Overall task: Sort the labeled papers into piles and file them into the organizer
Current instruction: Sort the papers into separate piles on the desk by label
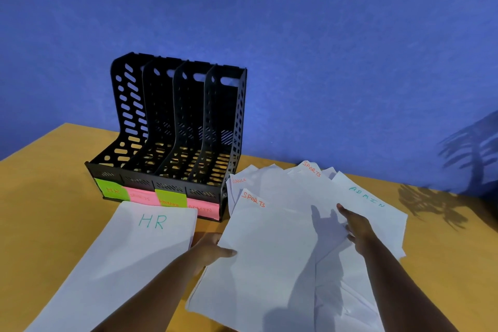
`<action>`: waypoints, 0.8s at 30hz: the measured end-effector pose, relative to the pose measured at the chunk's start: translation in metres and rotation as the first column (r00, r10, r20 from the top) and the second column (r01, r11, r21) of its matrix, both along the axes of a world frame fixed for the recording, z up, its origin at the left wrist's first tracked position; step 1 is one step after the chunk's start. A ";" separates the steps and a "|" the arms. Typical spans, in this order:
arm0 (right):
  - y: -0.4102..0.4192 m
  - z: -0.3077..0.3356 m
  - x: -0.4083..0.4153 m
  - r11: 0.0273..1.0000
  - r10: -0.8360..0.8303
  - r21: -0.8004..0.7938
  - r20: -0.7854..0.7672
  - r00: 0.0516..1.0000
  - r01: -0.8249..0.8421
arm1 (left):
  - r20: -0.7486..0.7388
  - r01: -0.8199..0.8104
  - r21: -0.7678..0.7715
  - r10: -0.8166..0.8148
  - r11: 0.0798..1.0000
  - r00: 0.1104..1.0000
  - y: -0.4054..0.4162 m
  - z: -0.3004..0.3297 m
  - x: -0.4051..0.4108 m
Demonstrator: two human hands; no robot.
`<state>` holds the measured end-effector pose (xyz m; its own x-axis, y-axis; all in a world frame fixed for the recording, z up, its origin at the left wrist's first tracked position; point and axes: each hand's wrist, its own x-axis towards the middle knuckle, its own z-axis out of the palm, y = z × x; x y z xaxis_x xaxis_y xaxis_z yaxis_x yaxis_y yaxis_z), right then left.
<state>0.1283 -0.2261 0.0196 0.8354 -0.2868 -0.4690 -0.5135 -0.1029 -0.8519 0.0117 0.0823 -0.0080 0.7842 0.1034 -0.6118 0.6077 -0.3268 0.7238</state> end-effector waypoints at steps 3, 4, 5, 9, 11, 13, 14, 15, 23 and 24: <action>0.003 0.000 0.005 0.997 -0.025 0.078 -0.026 0.999 0.027 | -0.004 0.006 0.000 -0.006 1.000 1.000 0.000 0.003 0.000; 0.005 0.000 0.006 0.999 -0.041 0.031 -0.001 0.999 0.041 | -0.006 0.006 -0.005 -0.006 1.000 1.000 0.000 0.003 0.001; 0.007 0.000 0.006 0.996 -0.051 -0.066 0.029 0.998 0.053 | -0.008 0.004 -0.011 -0.004 1.000 1.000 0.000 0.004 0.000; 0.012 0.009 0.005 0.894 -0.103 -0.405 0.234 0.967 0.193 | -0.014 0.011 -0.002 -0.011 1.000 1.000 -0.001 0.007 0.000; 0.017 0.025 0.004 0.878 -0.152 -0.365 0.402 0.903 0.310 | -0.012 0.020 0.004 -0.020 1.000 1.000 -0.002 0.009 0.001; 0.019 0.041 0.006 0.853 -0.179 -0.312 0.580 0.795 0.420 | -0.012 0.017 -0.003 -0.017 1.000 1.000 -0.003 0.009 0.002; 0.019 0.047 0.008 0.835 -0.142 -0.311 0.673 0.725 0.453 | -0.010 0.012 -0.012 -0.012 1.000 1.000 -0.003 0.010 0.001; 0.017 0.053 0.011 0.820 -0.091 -0.313 0.755 0.649 0.479 | -0.008 0.006 -0.018 -0.006 1.000 1.000 -0.004 0.010 0.001; 0.001 0.134 0.010 0.607 0.101 -0.160 0.987 0.125 0.779 | 0.012 -0.020 -0.023 0.021 1.000 1.000 -0.008 0.006 -0.001; -0.001 0.143 0.009 0.584 0.103 -0.124 0.992 0.078 0.802 | 0.013 -0.022 -0.018 0.022 1.000 1.000 -0.009 0.005 0.000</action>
